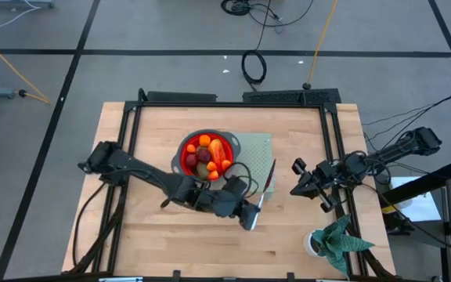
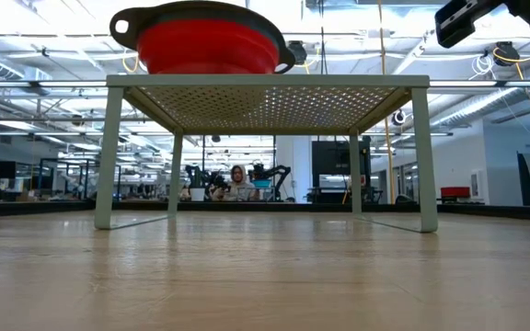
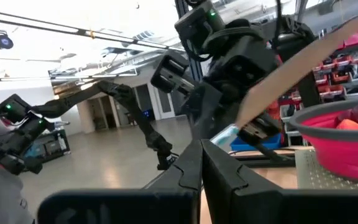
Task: Pick & Place Fruit
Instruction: Put the blue table knife on the shelf
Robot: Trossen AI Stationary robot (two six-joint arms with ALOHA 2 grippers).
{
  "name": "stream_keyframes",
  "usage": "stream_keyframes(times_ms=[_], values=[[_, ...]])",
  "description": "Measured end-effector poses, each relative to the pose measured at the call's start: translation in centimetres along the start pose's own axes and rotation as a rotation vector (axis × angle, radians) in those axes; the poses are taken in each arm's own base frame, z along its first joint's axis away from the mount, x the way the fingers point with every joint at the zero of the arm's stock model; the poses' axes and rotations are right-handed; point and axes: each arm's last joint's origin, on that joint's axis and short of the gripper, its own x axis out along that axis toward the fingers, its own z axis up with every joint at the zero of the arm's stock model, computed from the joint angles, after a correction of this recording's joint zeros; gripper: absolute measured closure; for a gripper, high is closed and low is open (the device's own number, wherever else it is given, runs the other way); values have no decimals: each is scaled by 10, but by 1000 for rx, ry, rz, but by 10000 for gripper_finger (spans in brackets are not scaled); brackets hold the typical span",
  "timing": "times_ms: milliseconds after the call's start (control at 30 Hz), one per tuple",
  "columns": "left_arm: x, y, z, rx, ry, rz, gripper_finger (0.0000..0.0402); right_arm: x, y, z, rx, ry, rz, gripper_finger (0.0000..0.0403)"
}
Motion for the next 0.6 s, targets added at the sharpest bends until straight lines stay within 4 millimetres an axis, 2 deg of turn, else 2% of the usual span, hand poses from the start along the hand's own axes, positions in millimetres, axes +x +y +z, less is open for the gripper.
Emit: stream_keyframes(times_ms=[167, 367, 600], values=[[5, 5, 21, 28, -91, 39, 387, 0, 0, 0, 0, 0, -6, 393], [9, 10, 52, 76, -237, 29, 387, 0, -3, 0, -14, -22, -93, 355], [13, 24, 84, 143, -318, 53, 387, 0, -6, 1, -82, -45, -202, 315]])
